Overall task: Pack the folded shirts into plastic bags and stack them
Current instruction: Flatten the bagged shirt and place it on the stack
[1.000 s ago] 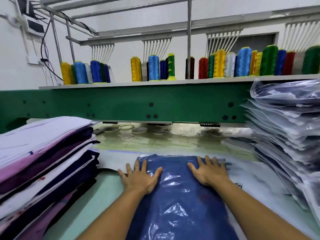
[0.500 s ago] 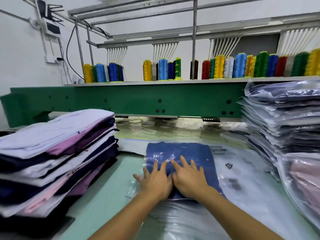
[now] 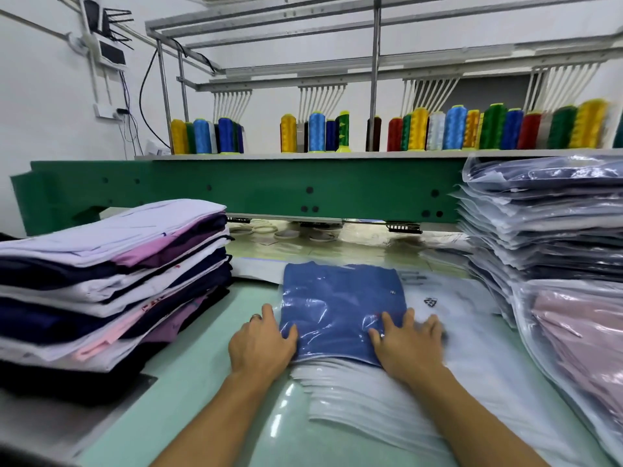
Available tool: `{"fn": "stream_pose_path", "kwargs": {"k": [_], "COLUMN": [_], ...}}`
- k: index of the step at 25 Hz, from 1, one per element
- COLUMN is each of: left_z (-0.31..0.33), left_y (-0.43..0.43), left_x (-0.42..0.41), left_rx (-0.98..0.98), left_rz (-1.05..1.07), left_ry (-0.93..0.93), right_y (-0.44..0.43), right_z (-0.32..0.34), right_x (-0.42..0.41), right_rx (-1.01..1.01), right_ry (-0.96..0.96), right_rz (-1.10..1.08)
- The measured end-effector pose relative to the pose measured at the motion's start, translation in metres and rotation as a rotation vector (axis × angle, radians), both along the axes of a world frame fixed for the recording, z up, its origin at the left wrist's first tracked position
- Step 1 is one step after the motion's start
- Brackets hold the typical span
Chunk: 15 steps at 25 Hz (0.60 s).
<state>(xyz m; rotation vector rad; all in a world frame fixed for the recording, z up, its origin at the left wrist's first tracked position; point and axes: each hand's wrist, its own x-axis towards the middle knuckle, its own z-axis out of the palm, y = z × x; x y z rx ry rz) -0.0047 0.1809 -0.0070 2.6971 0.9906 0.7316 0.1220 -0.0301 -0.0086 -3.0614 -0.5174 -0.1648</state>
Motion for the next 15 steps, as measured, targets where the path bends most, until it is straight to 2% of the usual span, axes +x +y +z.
{"fn": "stream_pose_path", "kwargs": {"k": [2, 3, 5, 7, 8, 10, 12, 15], "left_z": [0.003, 0.004, 0.01, 0.016, 0.018, 0.02, 0.02, 0.021], "left_y": [0.006, 0.009, 0.015, 0.02, 0.02, 0.017, 0.013, 0.008], "left_x": [-0.004, -0.005, -0.006, -0.007, -0.009, -0.01, -0.01, -0.009], "left_rx": [-0.055, -0.157, -0.56, -1.001, -1.149, -1.287, -1.318, -1.375], "left_rz": [0.017, -0.005, -0.165, -0.317, -0.384, -0.488, -0.551, -0.617], "left_ry": [-0.031, -0.089, -0.342, -0.59, -0.634, -0.607, -0.567, -0.597], "right_y": [0.002, 0.004, 0.013, 0.024, 0.03, 0.036, 0.038, 0.042], "right_z": [0.006, 0.009, 0.016, 0.024, 0.025, 0.024, 0.022, 0.022], "right_x": [-0.005, -0.009, -0.021, -0.04, -0.05, -0.06, -0.062, -0.066], "right_rx": [0.03, 0.089, 0.286, 0.481, 0.532, 0.505, 0.487, 0.562], "right_ry": [-0.18, -0.257, -0.307, -0.204, -0.154, -0.171, -0.228, -0.332], "right_rz": [0.073, 0.157, 0.402, 0.632, 0.706, 0.782, 0.792, 0.769]}}
